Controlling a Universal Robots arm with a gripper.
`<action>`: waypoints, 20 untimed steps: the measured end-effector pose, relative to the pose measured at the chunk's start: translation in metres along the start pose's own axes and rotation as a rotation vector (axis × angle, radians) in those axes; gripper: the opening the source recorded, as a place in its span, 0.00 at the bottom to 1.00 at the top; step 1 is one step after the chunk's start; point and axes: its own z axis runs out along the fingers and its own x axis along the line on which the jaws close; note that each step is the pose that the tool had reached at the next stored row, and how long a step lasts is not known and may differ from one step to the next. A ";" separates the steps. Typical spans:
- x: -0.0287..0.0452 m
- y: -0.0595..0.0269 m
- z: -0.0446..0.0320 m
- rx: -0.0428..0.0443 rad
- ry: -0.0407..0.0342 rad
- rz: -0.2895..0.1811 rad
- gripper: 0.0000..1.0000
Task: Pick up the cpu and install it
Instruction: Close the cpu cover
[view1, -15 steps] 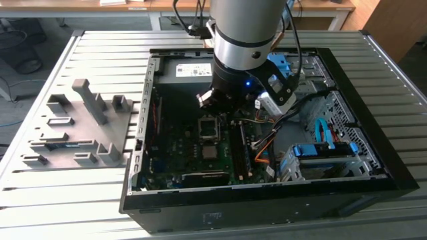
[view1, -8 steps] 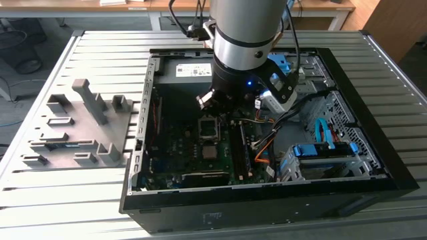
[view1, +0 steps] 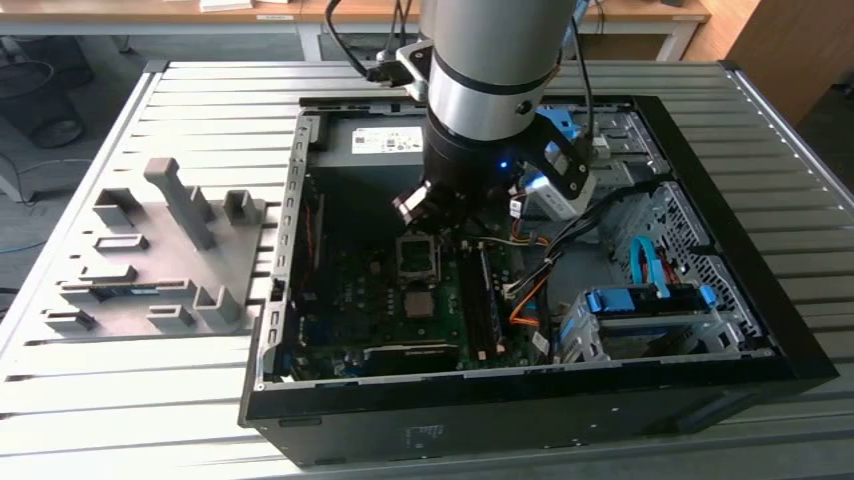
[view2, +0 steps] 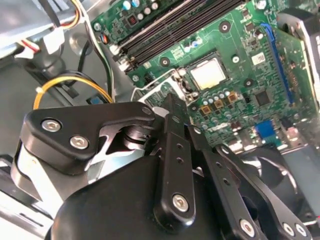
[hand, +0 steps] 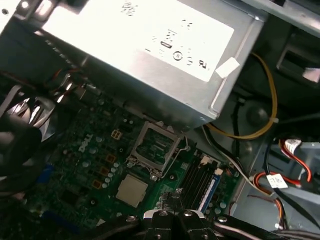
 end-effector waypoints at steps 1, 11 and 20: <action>0.0000 0.0000 0.0001 -0.0005 0.0020 -0.016 0.10; 0.0000 0.0000 0.0001 -0.0045 0.0209 -0.160 0.10; 0.0000 0.0000 0.0001 -0.0071 0.0332 -0.254 0.10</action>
